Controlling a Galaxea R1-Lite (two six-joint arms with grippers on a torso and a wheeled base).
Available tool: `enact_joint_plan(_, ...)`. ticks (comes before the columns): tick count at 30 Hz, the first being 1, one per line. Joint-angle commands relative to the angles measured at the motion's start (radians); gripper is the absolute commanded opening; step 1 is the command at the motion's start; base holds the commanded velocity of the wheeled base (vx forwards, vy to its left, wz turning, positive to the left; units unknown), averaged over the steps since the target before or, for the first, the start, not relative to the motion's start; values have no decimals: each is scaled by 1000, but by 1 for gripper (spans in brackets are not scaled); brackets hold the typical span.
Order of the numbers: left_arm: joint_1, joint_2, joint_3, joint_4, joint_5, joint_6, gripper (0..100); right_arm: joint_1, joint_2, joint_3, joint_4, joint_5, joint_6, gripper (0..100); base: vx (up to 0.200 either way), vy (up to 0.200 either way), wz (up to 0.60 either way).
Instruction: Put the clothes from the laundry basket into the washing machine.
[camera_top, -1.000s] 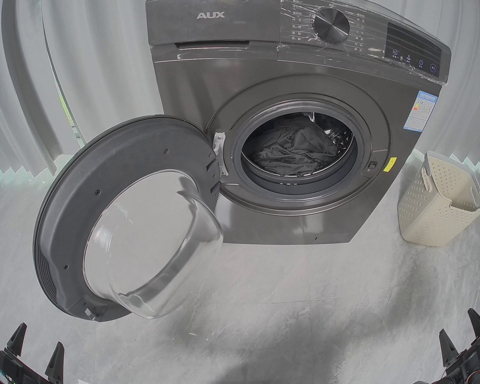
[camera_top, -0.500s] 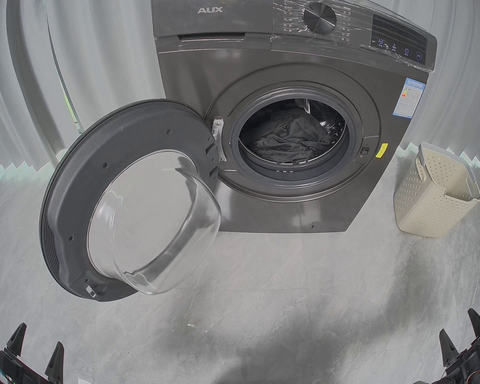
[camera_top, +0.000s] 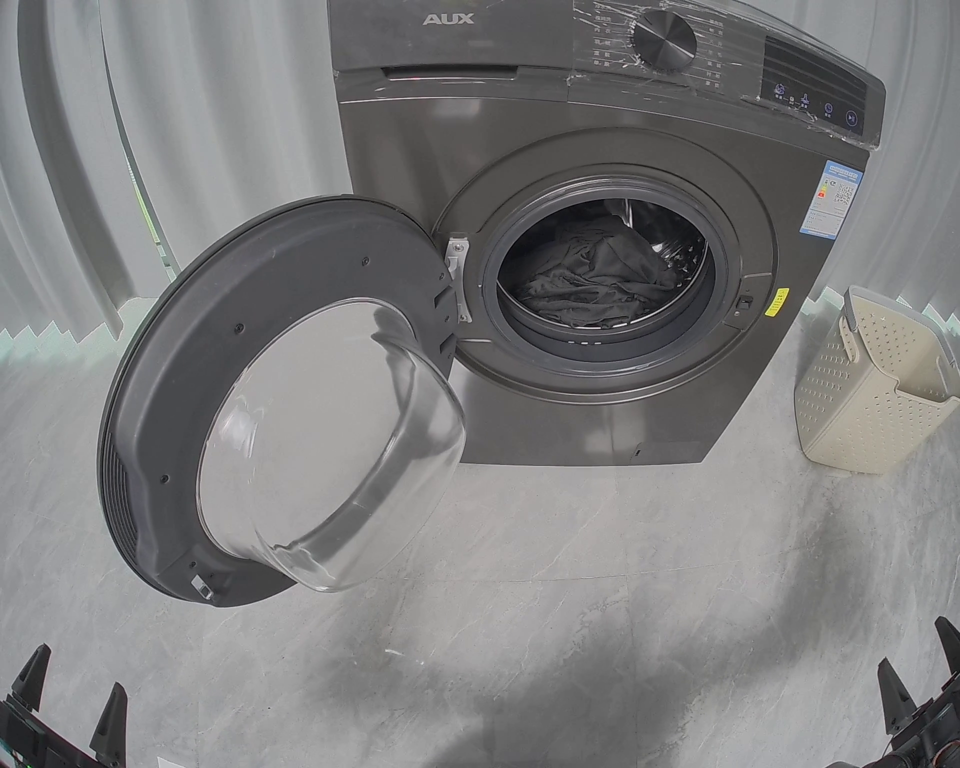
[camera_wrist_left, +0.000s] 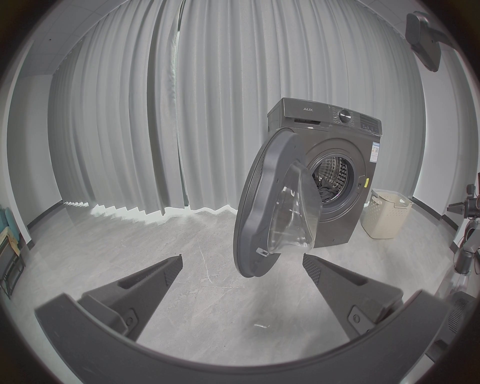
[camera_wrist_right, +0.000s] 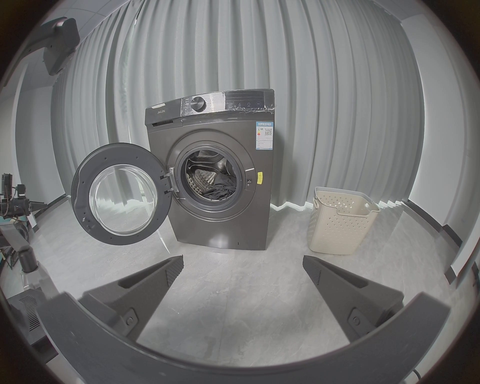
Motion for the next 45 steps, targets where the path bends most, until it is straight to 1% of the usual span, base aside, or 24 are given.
enact_joint_plan(1, 1, -12, 2, -10, -1, 6, 100, 0, -15, 10, 0, 0, 0, 100, 0, 0, 0)
enact_joint_plan(2, 6, -3, -22, -20, -10, 3, 100, 0, -15, 10, 0, 0, 0, 100, 0, 0, 0)
enact_joint_plan(3, 15, 43, -151, -37, -21, -5, 100, 0, -15, 10, 0, 0, 2, 100, 0, 0, 0)
enact_joint_plan(5, 7, 157, -291, -40, -36, -15, 100, 0, -15, 10, 0, 0, 0, 100, 0, 0, 0)
enact_joint_plan(6, 7, 183, -314, -40, -38, -17, 100, 0, -15, 10, 0, 0, 0, 100, 0, 0, 0)
enact_joint_plan(7, 4, 261, -358, -44, -43, -14, 100, -1, -15, 10, 0, 0, 2, 100, 0, 0, 0)
enact_joint_plan(9, -10, 389, -395, -60, -53, -8, 100, -1, -15, 10, 0, 0, 3, 100, 0, 0, 0)
enact_joint_plan(11, -19, 505, -439, -107, -66, -6, 100, 0, -15, 10, 0, 0, 3, 100, 0, 0, 0)
enact_joint_plan(12, -19, 505, -439, -107, -66, -6, 100, 0, -15, 10, 0, 0, 3, 100, 0, 0, 0)
enact_joint_plan(13, -24, 616, -461, -175, -69, -5, 100, 0, -15, 10, 0, 0, 3, 100, 0, 0, 0)
enact_joint_plan(14, -25, 675, -473, -224, -78, -5, 100, 0, -15, 10, 0, 0, 3, 100, 0, 0, 0)
enact_joint_plan(17, -28, 798, -493, -320, -129, -8, 100, 0, -15, 10, 0, 0, 3, 100, 0, 0, 0)
enact_joint_plan(22, -30, 921, -524, -366, -184, -8, 100, 0, -15, 10, 0, 0, 3, 100, 0, 0, 0)
enact_joint_plan(25, -28, 996, -565, -368, -228, -17, 100, 0, -15, 10, 0, 0, 2, 100, 0, 0, 0)
enact_joint_plan(28, -19, 1056, -594, -382, -245, -17, 100, 0, -15, 10, 0, 0, 2, 100, 0, 0, 0)
enact_joint_plan(32, -33, 1122, -594, -446, -265, -14, 100, 0, -15, 10, 0, 0, 2, 100, 0, 0, 0)
enact_joint_plan(34, -56, 1123, -587, -460, -297, -15, 100, 0, -15, 10, 0, 0, 0, 100, 0, 0, 0)
enact_joint_plan(36, -102, 1116, -576, -460, -337, -20, 100, 0, -15, 10, 0, 0, 0, 100, 0, 0, 0)
enact_joint_plan(40, -172, 1116, -553, -463, -346, -20, 100, 0, -15, 10, 0, 0, 0, 100, 0, 0, 0)
enact_joint_plan(41, -172, 1116, -553, -463, -346, -20, 100, 0, -15, 10, 0, 0, 0, 100, 0, 0, 0)
enact_joint_plan(42, -206, 1116, -547, -464, -346, -20, 100, 0, -15, 10, 0, 0, 0, 100, 0, 0, 0)
enact_joint_plan(43, -278, 1111, -547, -466, -346, -29, 100, 0, -15, 10, 0, 0, 0, 100, 0, 0, 0)
enact_joint_plan(44, -315, 1105, -547, -466, -346, -37, 100, 0, -15, 10, 0, 0, 0, 100, 0, 0, 0)
enact_joint_plan(45, -361, 1091, -550, -466, -346, -54, 100, 0, -15, 10, 0, 0, 0, 100, 0, 0, 0)
